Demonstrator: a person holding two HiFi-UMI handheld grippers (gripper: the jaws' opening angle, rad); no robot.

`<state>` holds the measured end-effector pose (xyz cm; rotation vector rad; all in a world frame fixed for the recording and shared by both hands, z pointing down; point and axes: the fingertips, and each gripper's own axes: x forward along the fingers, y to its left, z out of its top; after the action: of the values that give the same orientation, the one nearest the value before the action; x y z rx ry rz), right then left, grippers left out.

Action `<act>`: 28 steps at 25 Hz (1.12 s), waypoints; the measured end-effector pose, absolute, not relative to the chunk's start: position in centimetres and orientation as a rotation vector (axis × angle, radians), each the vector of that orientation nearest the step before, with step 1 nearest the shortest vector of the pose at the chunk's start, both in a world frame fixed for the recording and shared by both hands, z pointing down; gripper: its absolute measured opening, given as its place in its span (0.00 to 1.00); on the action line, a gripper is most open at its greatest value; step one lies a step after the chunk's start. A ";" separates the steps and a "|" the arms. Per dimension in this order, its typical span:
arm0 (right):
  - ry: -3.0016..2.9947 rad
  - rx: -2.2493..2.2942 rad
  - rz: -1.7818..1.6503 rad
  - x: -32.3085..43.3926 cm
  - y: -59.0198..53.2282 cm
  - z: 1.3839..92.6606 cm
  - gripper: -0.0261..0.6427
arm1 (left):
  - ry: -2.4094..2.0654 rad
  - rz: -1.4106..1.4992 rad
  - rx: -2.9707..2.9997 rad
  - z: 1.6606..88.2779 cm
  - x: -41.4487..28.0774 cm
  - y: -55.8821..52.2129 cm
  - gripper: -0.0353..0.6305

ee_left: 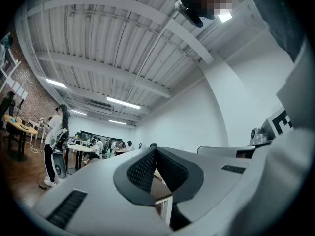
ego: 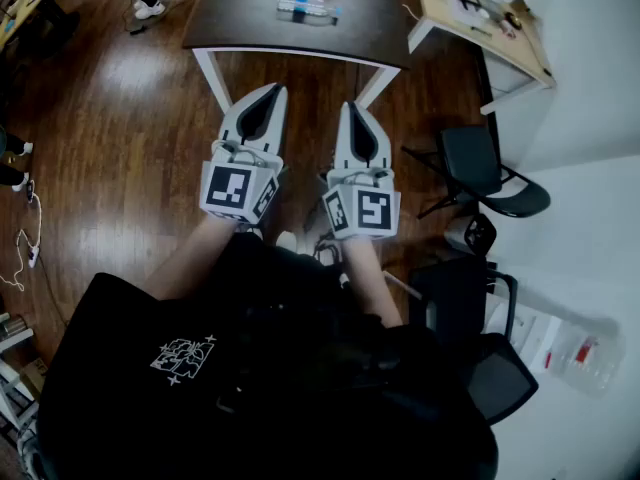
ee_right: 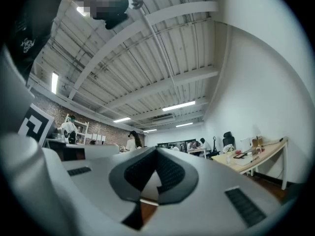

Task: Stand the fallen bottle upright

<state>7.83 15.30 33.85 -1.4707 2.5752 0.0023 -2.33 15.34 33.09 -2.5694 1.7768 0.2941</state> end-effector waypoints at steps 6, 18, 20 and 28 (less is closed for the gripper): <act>2.588 -1.452 -0.016 8.5 14.1 34.4 0.07 | 1.796 0.285 -2.562 33.4 -1.9 14.0 0.05; 2.607 -1.463 -0.052 5.7 4.7 36.5 0.07 | 1.773 0.279 -2.601 35.2 -4.1 4.3 0.05; 2.601 -1.482 -0.058 4.8 2.0 36.5 0.07 | 1.768 0.280 -2.605 35.3 -5.1 1.5 0.05; 2.540 -1.589 -0.033 1.8 -9.0 35.7 0.07 | 1.675 0.273 -2.691 35.4 -8.4 -10.5 0.05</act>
<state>1.83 -9.01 35.73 -1.5886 2.5401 -0.0326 -8.36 -10.47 35.35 -2.6910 1.6749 0.2734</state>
